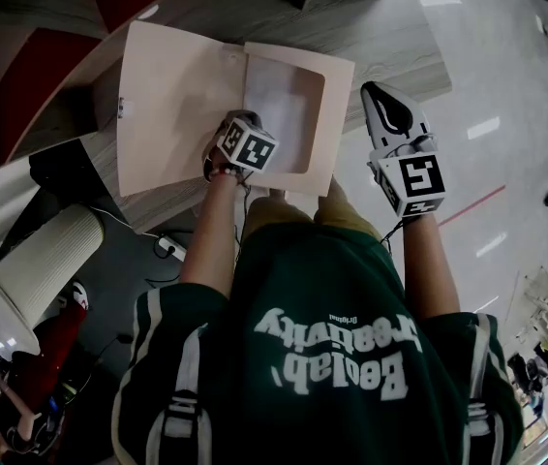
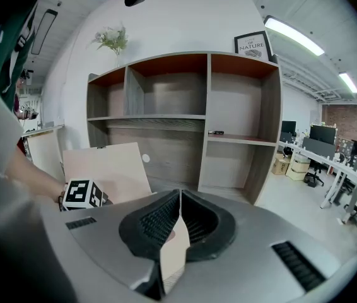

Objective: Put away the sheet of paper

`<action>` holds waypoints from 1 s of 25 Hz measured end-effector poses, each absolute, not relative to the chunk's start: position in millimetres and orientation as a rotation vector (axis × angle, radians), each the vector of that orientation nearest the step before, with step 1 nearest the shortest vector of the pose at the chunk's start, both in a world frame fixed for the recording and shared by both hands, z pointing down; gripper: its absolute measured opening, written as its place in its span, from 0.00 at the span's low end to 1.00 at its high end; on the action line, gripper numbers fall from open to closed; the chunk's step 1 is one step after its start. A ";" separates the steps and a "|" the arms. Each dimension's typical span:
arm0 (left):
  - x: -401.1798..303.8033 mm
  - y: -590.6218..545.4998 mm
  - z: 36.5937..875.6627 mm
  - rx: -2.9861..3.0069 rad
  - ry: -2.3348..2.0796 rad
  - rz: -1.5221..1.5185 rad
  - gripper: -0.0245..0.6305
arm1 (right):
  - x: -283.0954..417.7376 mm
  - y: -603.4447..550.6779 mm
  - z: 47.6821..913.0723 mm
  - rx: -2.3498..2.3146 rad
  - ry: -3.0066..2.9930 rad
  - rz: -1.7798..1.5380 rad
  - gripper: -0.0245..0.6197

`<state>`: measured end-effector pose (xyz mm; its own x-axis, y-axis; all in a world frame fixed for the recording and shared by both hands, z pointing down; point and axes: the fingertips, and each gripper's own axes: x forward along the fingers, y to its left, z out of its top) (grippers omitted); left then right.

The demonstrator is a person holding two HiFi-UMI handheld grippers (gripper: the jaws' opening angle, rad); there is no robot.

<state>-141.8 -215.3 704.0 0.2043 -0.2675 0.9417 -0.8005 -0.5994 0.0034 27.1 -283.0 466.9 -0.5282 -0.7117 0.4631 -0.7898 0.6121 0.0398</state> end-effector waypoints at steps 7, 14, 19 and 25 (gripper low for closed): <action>-145.0 -216.5 695.8 1.967 -1.039 1.368 0.07 | 32.0 -278.6 461.3 1.209 -2.393 0.263 0.09; -148.3 -214.7 683.3 1.970 -1.064 1.358 0.07 | 21.8 -273.9 451.3 1.191 -2.422 0.242 0.10; -145.2 -212.4 665.0 1.982 -1.099 1.339 0.07 | 20.9 -270.7 436.8 1.188 -2.448 0.222 0.10; -138.7 -212.6 631.9 2.005 -1.150 1.239 0.07 | 14.0 -267.2 420.1 1.175 -2.494 0.191 0.10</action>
